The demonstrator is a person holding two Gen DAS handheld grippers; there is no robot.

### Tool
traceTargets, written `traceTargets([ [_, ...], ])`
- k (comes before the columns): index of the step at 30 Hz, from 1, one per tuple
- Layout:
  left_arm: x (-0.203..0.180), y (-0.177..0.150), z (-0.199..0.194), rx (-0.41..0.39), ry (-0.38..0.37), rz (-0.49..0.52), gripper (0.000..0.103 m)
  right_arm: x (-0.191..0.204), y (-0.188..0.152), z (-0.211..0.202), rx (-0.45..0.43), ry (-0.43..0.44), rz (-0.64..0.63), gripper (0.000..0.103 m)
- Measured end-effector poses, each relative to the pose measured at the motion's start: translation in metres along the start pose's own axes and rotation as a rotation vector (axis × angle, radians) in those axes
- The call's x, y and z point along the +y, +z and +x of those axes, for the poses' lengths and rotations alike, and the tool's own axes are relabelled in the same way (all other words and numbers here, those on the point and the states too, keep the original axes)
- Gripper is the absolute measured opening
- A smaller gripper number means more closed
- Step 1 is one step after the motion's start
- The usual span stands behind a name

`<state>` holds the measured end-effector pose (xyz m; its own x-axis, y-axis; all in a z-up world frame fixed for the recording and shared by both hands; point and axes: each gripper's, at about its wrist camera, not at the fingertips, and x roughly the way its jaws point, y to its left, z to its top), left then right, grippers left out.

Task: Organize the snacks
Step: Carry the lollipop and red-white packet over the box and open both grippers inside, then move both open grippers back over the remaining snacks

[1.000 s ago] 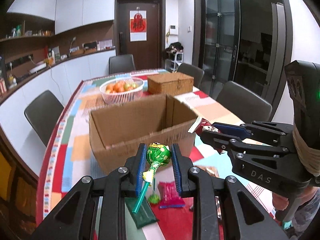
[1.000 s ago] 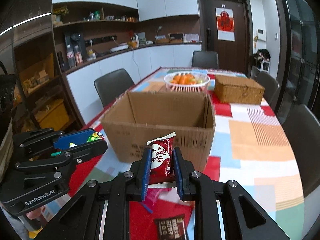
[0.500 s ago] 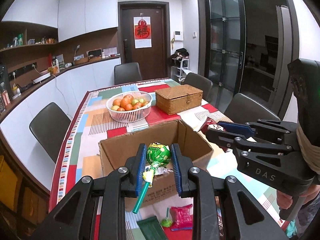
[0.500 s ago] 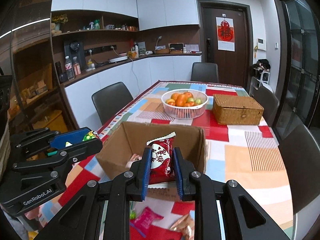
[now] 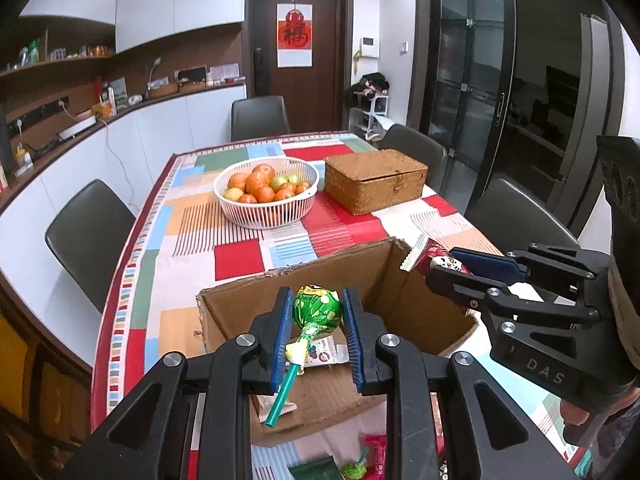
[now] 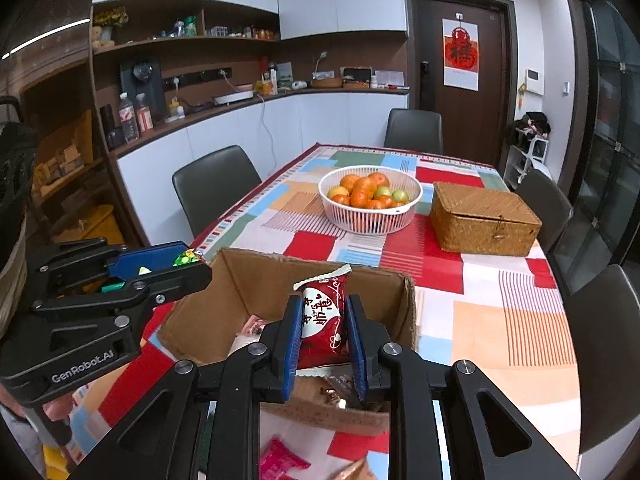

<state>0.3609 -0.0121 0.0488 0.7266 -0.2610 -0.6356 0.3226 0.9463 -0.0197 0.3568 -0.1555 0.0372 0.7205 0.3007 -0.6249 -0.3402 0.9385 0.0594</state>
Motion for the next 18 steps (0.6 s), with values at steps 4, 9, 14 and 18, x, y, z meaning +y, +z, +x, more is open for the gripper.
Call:
traceTargets([
  [4,0.006,0.0,0.019,0.023,-0.003,-0.014,0.026,-0.003,0.0,0.018,0.024,0.002,0.001,0.023],
  [9,0.01,0.001,0.036,0.042,0.034,-0.019,0.032,-0.007,0.001,0.035,0.05,0.002,0.013,0.023],
  [14,0.006,-0.005,0.025,0.009,0.083,-0.016,0.052,-0.011,-0.004,0.037,0.041,-0.043,0.026,0.036],
  [18,-0.005,-0.017,0.003,-0.018,0.079,-0.007,0.058,-0.011,-0.011,0.025,0.04,-0.039,0.013,0.037],
])
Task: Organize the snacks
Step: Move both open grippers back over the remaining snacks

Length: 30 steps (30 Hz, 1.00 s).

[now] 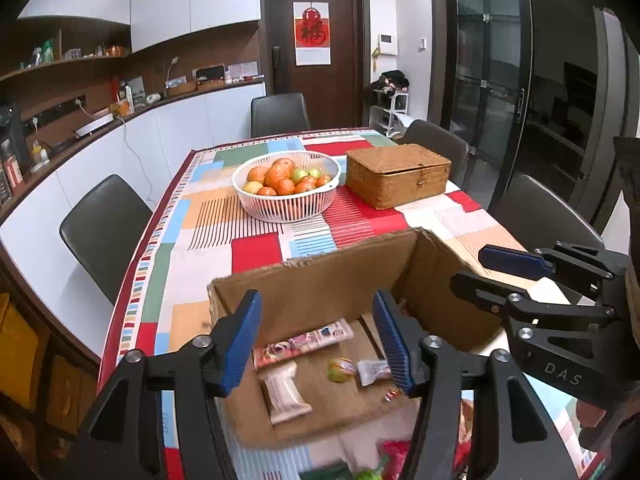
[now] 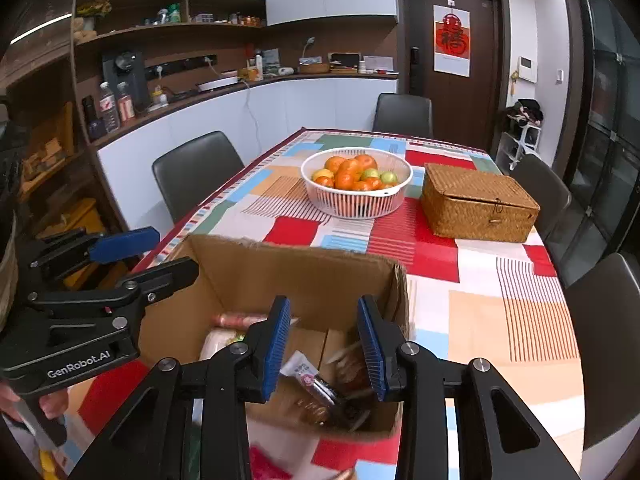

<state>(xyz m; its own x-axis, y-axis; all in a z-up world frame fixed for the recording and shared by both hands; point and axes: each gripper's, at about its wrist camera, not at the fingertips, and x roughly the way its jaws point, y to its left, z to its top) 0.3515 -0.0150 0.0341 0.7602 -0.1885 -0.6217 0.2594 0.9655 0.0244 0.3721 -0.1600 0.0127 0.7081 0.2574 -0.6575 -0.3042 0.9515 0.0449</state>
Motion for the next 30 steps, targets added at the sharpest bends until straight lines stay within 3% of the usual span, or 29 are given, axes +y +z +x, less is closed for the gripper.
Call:
traceTargets([
  [2,-0.004,-0.008,-0.013,-0.018,-0.014,-0.005,0.058,0.001,-0.005,-0.01,-0.011,0.002,-0.009,0.043],
  [8,-0.024,-0.031,-0.049,-0.052,-0.026,-0.001,0.059,0.006,-0.031,-0.047,-0.046,0.01,-0.032,0.044],
  [13,-0.042,-0.048,-0.073,-0.069,-0.003,0.033,0.06,0.009,-0.052,-0.075,-0.066,0.003,-0.058,0.051],
  [30,-0.082,-0.104,-0.08,0.029,-0.045,0.052,0.062,0.0,-0.111,-0.103,-0.002,-0.003,-0.096,0.054],
])
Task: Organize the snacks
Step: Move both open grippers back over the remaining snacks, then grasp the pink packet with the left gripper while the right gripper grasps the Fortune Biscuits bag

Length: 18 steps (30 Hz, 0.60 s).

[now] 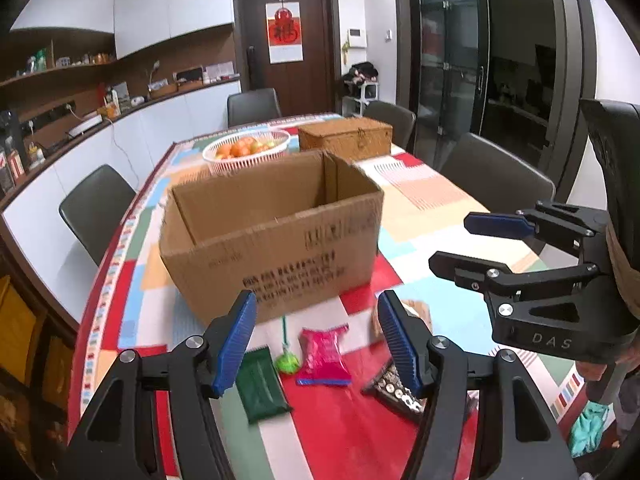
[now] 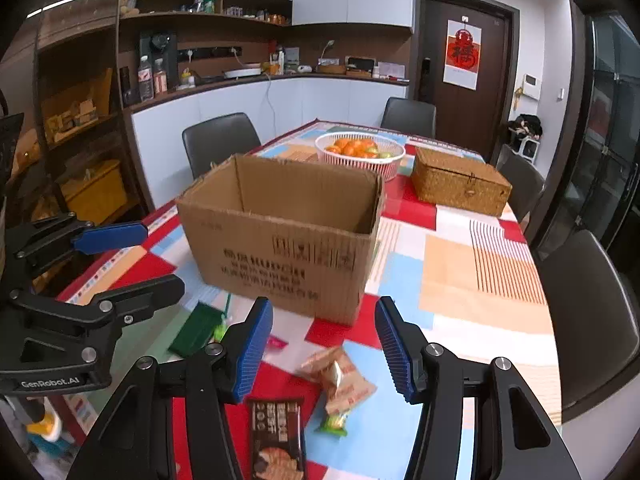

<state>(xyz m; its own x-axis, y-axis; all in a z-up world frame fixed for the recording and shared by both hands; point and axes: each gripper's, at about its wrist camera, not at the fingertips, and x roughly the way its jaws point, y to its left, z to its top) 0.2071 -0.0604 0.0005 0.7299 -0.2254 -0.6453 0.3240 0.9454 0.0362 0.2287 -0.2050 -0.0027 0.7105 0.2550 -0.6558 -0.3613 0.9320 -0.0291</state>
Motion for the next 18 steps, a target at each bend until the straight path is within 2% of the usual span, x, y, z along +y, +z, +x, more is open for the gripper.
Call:
traceTargets([
  [10,-0.013,-0.035,0.035,0.132,-0.027,0.008,0.062,-0.003,-0.032,0.016,0.093,0.008,-0.056,0.054],
  [18,-0.01,-0.045,0.071,0.22,-0.056,-0.028,0.062,-0.009,-0.05,0.056,0.232,0.036,-0.112,0.054],
])
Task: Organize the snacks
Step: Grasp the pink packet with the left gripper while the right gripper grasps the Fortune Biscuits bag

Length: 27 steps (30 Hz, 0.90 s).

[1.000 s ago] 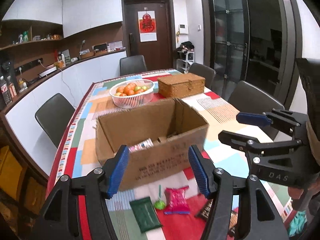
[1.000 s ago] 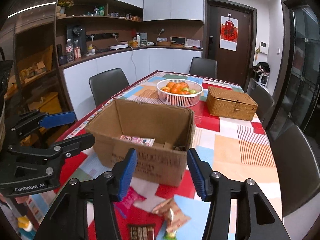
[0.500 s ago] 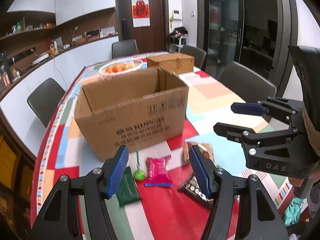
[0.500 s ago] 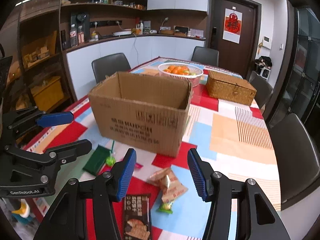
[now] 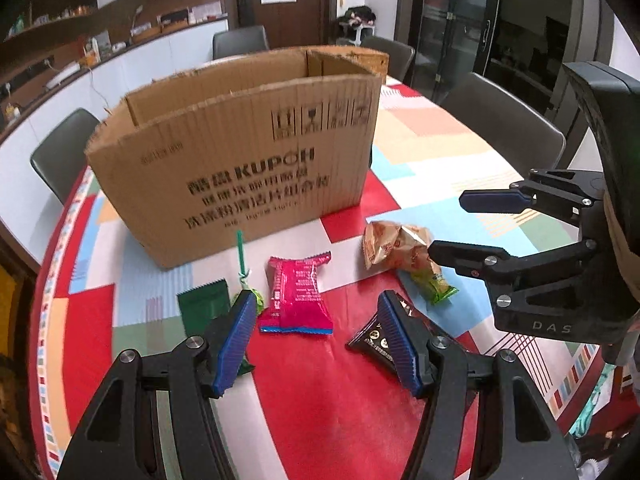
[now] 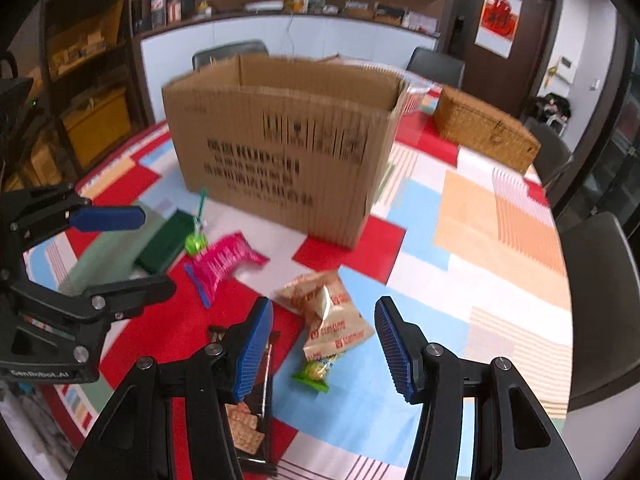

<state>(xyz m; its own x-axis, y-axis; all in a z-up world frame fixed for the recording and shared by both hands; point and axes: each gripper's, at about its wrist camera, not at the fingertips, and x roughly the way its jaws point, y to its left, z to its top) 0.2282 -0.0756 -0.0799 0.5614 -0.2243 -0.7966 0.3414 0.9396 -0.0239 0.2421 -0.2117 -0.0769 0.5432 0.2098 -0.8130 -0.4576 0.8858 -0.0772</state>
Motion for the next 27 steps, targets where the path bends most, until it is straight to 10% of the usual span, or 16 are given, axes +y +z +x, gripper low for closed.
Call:
traceTargets([
  [27,0.02,0.012,0.074,0.124,-0.052,-0.033,0.048,-0.018,0.007,0.078,0.169,0.084,0.014,0.054],
])
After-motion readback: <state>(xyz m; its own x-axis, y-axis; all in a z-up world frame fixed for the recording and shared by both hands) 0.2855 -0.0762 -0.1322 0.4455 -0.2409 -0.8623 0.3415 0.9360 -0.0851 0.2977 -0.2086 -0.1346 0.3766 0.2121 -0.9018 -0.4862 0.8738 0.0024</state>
